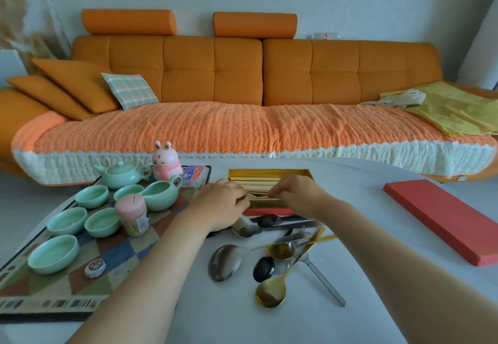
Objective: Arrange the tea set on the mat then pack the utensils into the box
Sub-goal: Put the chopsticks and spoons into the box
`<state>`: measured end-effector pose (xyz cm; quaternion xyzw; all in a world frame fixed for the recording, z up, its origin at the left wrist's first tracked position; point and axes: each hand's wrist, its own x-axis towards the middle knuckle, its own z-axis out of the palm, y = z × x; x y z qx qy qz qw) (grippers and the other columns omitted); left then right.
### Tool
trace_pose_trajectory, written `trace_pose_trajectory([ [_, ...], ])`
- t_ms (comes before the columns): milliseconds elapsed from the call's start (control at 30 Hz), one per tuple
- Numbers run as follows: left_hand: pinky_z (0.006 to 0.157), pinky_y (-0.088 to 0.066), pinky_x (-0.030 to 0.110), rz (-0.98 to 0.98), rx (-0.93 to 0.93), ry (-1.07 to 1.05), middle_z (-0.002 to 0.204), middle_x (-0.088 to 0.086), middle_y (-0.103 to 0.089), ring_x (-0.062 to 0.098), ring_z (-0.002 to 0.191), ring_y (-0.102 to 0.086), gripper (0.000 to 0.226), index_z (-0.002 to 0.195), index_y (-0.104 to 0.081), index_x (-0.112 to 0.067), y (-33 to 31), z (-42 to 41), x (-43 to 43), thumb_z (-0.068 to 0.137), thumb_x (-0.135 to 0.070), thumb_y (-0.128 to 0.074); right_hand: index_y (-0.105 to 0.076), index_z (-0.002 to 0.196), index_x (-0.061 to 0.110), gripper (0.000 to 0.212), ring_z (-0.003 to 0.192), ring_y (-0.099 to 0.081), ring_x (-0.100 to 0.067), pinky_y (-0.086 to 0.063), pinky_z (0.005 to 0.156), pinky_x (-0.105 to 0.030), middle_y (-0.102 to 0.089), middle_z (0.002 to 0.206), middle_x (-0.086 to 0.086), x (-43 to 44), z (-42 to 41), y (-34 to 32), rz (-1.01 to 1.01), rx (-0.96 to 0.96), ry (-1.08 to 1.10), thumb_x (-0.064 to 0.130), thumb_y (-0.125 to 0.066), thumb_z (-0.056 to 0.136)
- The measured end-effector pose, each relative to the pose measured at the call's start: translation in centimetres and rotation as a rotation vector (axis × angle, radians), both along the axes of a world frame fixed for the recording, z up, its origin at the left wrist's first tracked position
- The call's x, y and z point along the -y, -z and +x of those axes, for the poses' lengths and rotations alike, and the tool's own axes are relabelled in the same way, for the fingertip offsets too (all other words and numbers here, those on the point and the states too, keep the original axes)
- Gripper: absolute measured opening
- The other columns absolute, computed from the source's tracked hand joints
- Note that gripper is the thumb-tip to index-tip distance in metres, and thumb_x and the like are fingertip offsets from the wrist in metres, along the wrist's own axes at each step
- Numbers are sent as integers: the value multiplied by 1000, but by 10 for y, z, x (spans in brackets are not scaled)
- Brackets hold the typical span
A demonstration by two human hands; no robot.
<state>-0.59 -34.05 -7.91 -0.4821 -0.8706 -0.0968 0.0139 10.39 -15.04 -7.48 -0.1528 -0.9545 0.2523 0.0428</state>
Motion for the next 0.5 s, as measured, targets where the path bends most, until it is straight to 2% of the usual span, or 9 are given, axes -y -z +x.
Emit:
trace_pose_trajectory([
  [133, 115, -26, 41, -82, 9, -6, 154, -8, -40, 14, 143, -26, 50, 146, -44, -25, 0, 3, 0, 101, -45, -37, -67, 122, 29, 41, 112, -60, -16, -49, 100, -34, -60, 131, 5, 0, 12, 0, 38, 24, -31, 16, -38, 96],
  [200, 116, -24, 40, -38, 30, -3, 156, -8, -36, 13, 145, -25, 52, 150, -39, -26, 0, 6, 2, 101, -43, -40, -67, 123, 26, 40, 121, -53, -14, -43, 105, -31, -59, 132, 6, -1, 19, -3, 101, -68, -48, 12, -42, 95],
  [267, 114, -28, 39, 76, 36, 7, 152, -8, -41, 13, 141, -30, 49, 148, -42, -27, -4, 10, 4, 100, -39, -45, -70, 113, 25, 37, 112, -54, -10, -45, 98, -28, -62, 119, 7, 2, 26, -10, 164, -223, -73, 7, -48, 91],
  [333, 107, -36, 36, 211, 9, 28, 140, -10, -50, 12, 132, -39, 41, 138, -53, -29, -10, 17, 7, 98, -33, -51, -74, 101, 27, 31, 90, -55, 3, -45, 81, -21, -62, 101, 14, 8, 35, -20, 159, -277, -113, 7, -53, 89],
  [367, 103, -39, 33, 264, -15, 47, 132, -11, -54, 11, 125, -43, 35, 131, -58, -29, -13, 22, 7, 97, -31, -54, -75, 97, 28, 29, 83, -54, 6, -43, 75, -17, -62, 96, 18, 12, 39, -24, 149, -235, -138, 10, -53, 88],
  [433, 92, -43, 29, 306, -21, 88, 113, -15, -57, 9, 109, -50, 23, 116, -65, -30, -19, 35, 8, 93, -28, -59, -76, 93, 31, 29, 82, -57, 7, -46, 73, -15, -66, 93, 21, 18, 47, -27, 159, -84, -204, 15, -52, 88],
  [500, 81, -46, 27, 250, 73, 120, 97, -20, -56, 7, 95, -55, 15, 103, -68, -33, -24, 51, 9, 90, -28, -62, -76, 91, 33, 27, 84, -61, 4, -52, 76, -18, -69, 90, 21, 21, 54, -25, 187, 38, -247, 19, -54, 85],
])
